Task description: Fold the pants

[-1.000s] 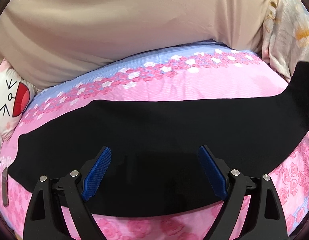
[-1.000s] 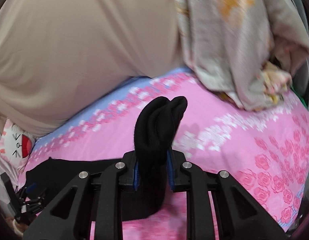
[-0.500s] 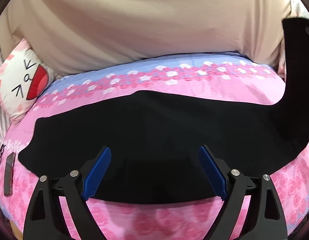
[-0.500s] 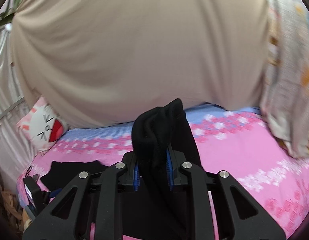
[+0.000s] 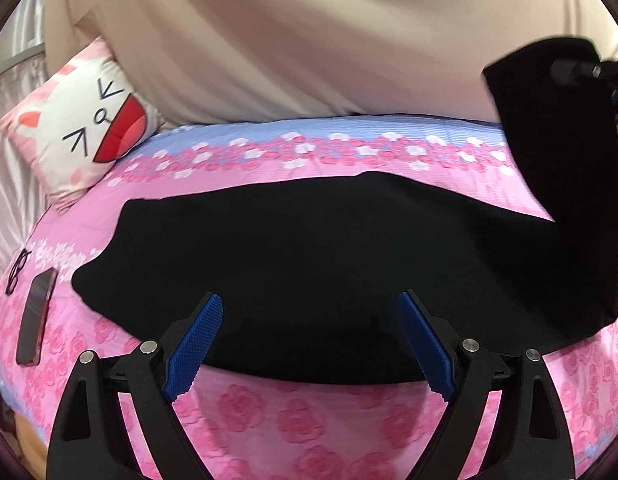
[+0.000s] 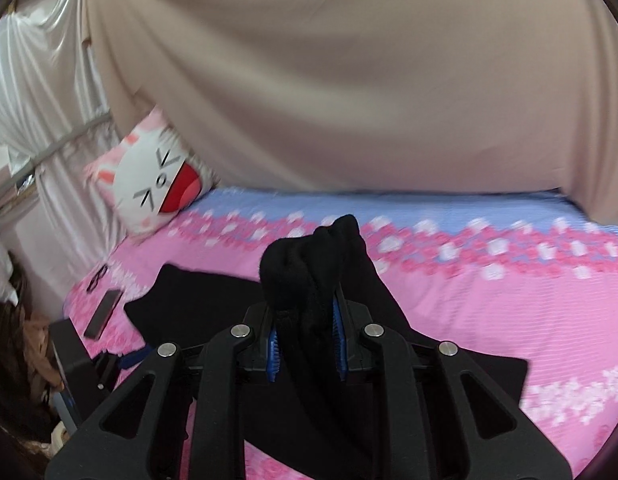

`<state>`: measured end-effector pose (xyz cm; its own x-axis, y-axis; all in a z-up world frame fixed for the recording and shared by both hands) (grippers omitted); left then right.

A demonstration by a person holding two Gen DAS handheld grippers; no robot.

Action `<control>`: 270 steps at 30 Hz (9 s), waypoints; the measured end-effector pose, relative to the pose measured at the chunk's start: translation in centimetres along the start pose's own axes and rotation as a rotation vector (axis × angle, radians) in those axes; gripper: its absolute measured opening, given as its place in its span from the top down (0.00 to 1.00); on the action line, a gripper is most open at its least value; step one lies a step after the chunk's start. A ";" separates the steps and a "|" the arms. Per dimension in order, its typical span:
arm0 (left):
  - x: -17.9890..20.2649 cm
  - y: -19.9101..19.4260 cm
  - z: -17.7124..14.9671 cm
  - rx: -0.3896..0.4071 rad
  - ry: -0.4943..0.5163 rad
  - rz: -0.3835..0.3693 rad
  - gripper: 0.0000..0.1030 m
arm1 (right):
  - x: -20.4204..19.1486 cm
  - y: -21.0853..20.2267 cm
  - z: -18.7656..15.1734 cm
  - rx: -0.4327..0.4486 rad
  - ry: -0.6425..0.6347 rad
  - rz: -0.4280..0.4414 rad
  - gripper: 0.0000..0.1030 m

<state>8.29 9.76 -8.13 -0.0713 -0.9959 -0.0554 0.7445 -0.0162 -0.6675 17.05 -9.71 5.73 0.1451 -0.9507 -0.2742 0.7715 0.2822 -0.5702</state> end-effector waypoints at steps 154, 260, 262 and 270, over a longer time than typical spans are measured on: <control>18.2 -5.8 -2.0 0.094 0.355 -0.154 0.21 | 16.0 -2.8 -12.0 -0.085 0.348 -0.037 0.17; 29.2 0.9 -1.3 -0.107 0.483 -0.572 0.37 | 22.0 -2.1 -14.3 -0.178 0.396 0.117 0.91; 28.9 0.6 -1.2 -0.097 0.486 -0.581 0.37 | 22.5 -3.3 -14.0 -0.129 0.368 0.056 0.91; 20.8 -3.4 4.2 -0.026 0.293 -0.632 0.24 | 19.2 -11.9 -10.4 0.054 0.296 -0.063 0.89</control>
<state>7.12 -11.32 -3.89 -0.6647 -0.7310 0.1543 0.4850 -0.5793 -0.6551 4.25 -29.93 -0.77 -0.0844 -0.8851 -0.4577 0.8064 0.2092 -0.5531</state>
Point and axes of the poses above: each gripper's, at about its wrist camera, not at the fingertips, and y roughly the way its jaws point, x to its right, z to its top, the point moved 7 cm from there along y, roughly the way its jaws point
